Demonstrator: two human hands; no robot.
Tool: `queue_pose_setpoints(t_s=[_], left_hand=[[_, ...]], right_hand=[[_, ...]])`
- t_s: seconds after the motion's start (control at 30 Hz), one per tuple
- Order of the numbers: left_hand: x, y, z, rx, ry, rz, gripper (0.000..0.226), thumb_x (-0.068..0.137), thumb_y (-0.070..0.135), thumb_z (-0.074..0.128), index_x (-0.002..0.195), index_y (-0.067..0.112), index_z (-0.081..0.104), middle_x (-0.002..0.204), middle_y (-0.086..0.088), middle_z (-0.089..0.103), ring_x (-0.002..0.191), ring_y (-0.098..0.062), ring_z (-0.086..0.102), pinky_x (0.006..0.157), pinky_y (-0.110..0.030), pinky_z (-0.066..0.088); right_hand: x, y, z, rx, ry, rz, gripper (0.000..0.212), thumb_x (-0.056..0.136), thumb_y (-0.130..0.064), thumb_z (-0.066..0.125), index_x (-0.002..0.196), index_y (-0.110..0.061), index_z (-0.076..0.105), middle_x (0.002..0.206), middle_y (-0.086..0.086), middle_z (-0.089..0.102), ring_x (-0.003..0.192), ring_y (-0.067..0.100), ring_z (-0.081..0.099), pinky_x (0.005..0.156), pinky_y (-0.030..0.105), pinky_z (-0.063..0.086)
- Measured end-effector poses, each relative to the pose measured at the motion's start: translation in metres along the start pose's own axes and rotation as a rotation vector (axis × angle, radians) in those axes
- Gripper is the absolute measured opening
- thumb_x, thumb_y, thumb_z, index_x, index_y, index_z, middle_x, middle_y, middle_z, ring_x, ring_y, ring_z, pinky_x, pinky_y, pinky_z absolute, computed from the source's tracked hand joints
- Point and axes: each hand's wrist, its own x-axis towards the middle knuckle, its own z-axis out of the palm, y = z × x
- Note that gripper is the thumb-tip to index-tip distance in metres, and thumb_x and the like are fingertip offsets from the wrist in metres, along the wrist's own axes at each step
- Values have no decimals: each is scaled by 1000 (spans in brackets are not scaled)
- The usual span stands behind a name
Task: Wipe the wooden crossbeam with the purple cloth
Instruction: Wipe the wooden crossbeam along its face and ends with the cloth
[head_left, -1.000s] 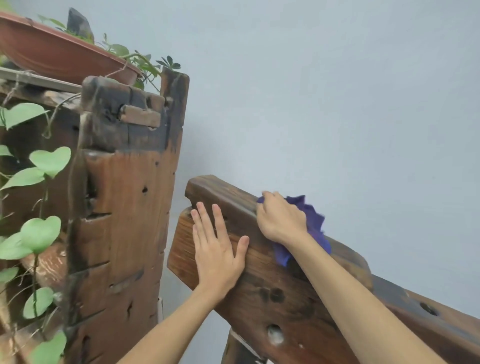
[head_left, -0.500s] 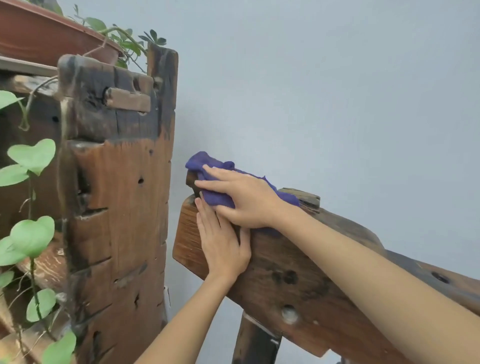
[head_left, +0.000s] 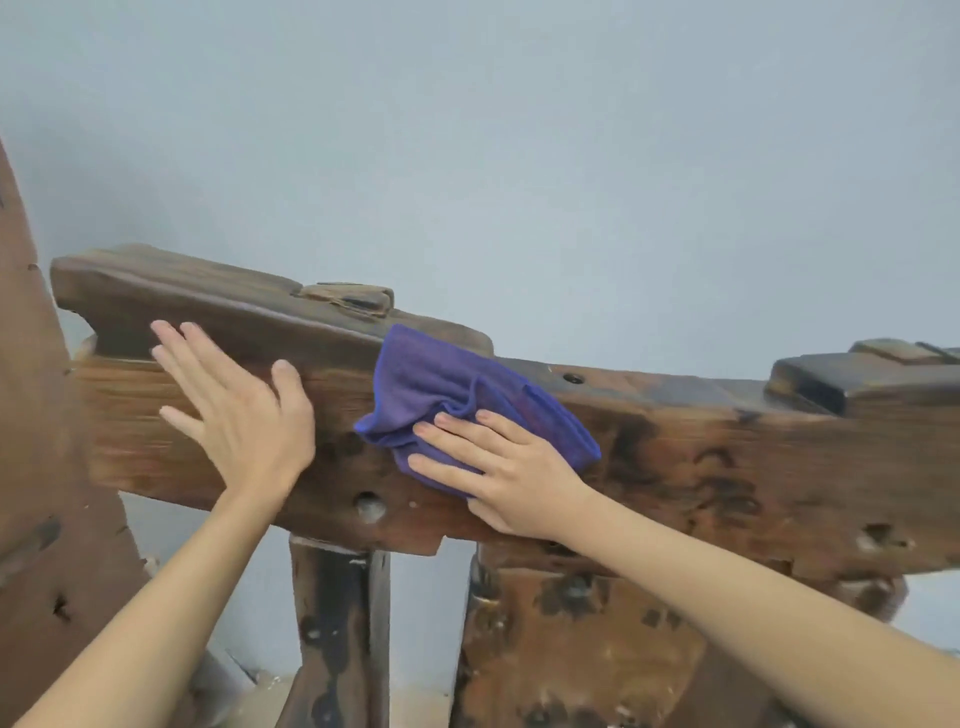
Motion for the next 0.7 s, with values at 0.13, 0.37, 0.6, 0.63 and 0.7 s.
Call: queue_pose_setpoints(t_s=[0.13, 0.37, 0.6, 0.63, 0.7], left_hand=[[-70, 84, 7, 76, -196, 536, 82, 85, 40, 47, 159, 16, 20, 170, -2, 6, 157, -23, -2, 114, -69, -4], [-148, 163, 33, 219, -483, 778, 65, 91, 50, 36, 149, 21, 44, 164, -2, 31, 156, -23, 10, 112, -72, -8], [-190, 223, 50, 172, -614, 817, 77, 88, 56, 21, 158, 26, 30, 168, -3, 21, 157, -23, 8, 123, -55, 6], [-196, 233, 54, 184, -622, 827, 79, 87, 58, 19, 158, 26, 29, 167, -2, 23, 157, -23, 8, 123, -54, 7], [-206, 254, 64, 206, -628, 802, 82, 86, 64, 14, 158, 26, 28, 165, 0, 27, 156, -21, 10, 122, -53, 8]], right_hand=[[-58, 15, 5, -109, -52, -4, 70, 89, -31, 62, 156, -34, 40, 162, -1, 41, 149, 19, 40, 124, 39, 26], [-177, 74, 6, -178, -128, 38, 70, 86, -49, 71, 151, -34, 47, 155, -2, 51, 143, 20, 49, 118, 40, 37], [-298, 142, 3, -198, -95, 244, 60, 93, -47, 51, 151, -34, 38, 147, 0, 59, 138, 23, 54, 117, 44, 30], [-316, 154, 3, -190, -70, 302, 60, 93, -47, 54, 151, -34, 39, 147, 2, 59, 139, 23, 52, 117, 44, 31], [-350, 179, 0, -147, -7, 450, 61, 94, -47, 61, 150, -30, 43, 147, 6, 58, 141, 27, 47, 118, 45, 32]])
